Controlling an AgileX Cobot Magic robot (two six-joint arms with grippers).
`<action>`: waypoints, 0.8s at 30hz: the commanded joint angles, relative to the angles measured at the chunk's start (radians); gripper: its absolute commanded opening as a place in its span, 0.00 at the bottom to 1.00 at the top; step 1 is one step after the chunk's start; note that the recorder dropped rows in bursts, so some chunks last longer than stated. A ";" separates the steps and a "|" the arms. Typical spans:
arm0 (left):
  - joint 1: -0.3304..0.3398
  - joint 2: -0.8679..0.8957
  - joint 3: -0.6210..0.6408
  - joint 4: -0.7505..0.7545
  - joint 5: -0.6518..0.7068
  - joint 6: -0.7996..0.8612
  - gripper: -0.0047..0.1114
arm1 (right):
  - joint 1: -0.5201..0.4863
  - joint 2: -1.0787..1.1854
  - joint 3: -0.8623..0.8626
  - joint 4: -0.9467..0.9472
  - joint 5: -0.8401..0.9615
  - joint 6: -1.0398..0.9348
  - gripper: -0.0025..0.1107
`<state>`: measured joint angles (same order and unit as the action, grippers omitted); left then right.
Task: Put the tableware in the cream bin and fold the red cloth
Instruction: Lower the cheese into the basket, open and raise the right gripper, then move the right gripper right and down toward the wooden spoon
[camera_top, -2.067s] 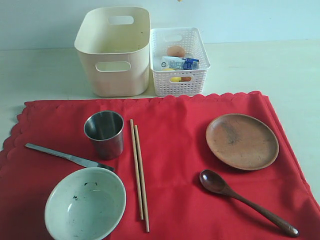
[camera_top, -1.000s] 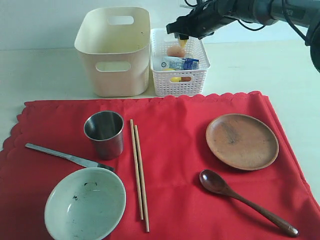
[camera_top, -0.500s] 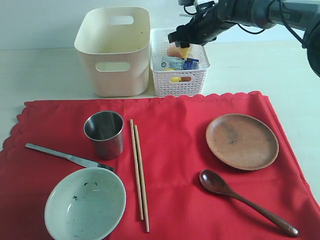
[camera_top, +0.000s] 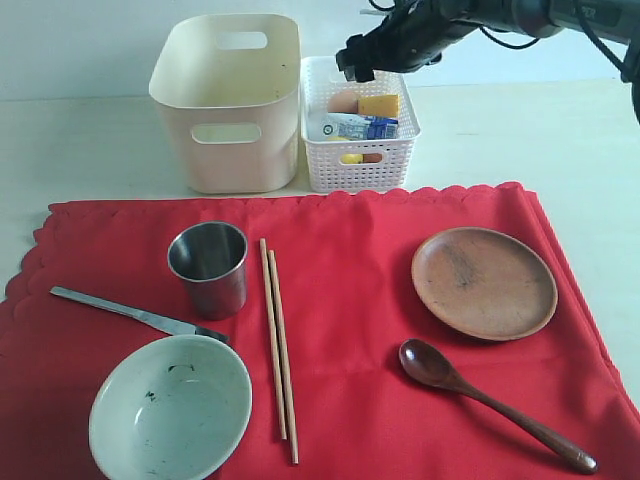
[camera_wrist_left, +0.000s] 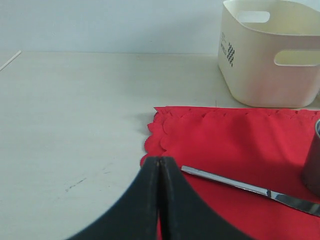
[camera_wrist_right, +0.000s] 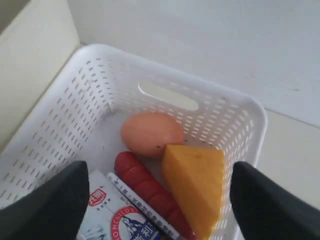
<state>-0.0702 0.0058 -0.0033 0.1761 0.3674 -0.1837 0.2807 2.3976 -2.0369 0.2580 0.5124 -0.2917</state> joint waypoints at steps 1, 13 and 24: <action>0.001 -0.006 0.003 -0.009 -0.006 -0.003 0.04 | -0.007 -0.055 -0.003 -0.009 0.054 -0.004 0.68; 0.001 -0.006 0.003 -0.009 -0.006 -0.003 0.04 | -0.007 -0.098 -0.003 -0.007 0.435 0.157 0.64; 0.001 -0.006 0.003 -0.009 -0.006 -0.003 0.04 | -0.007 -0.182 -0.003 -0.010 0.607 0.189 0.59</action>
<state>-0.0702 0.0058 -0.0033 0.1761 0.3674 -0.1837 0.2789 2.2539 -2.0369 0.2555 1.0803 -0.1083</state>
